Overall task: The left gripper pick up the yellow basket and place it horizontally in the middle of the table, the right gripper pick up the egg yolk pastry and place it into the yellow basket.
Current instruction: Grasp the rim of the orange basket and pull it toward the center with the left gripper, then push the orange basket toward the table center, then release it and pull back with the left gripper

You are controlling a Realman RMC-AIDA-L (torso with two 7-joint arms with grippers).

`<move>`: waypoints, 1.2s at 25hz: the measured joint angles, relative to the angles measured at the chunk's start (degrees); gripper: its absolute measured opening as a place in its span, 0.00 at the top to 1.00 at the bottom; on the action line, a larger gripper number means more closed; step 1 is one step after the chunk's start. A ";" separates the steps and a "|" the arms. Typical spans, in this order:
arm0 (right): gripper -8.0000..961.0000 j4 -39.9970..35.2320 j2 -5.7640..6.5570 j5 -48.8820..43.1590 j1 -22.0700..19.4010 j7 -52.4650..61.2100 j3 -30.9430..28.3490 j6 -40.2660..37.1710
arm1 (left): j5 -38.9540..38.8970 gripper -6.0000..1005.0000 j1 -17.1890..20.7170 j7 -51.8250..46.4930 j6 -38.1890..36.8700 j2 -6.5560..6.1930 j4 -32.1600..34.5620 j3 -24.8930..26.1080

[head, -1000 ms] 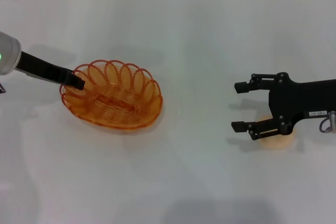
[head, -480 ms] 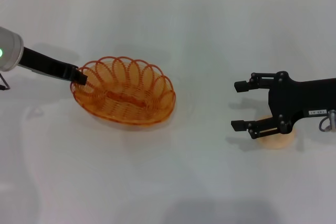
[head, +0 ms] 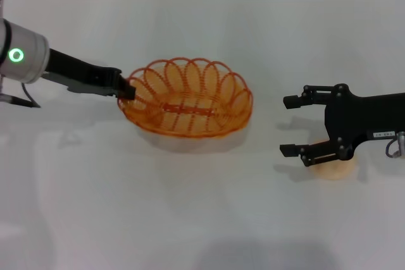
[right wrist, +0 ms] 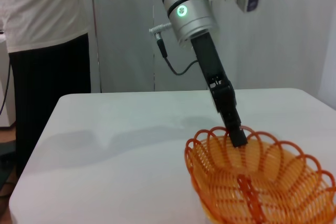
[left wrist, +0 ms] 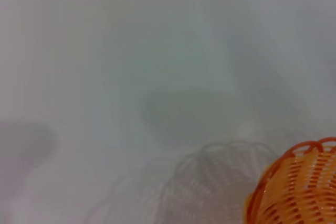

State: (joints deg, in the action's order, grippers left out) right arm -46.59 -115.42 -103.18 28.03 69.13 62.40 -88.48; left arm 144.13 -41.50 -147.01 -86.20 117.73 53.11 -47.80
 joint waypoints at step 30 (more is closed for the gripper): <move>0.12 0.09 0.11 -0.10 -0.43 -3.26 -0.39 -0.59 | -8.69 0.84 3.10 -21.60 6.94 1.54 4.89 -21.77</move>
State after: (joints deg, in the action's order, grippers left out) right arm -46.50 -115.31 -103.28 27.60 65.87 62.01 -89.07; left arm 135.44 -38.40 -168.62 -79.26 119.26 58.00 -69.57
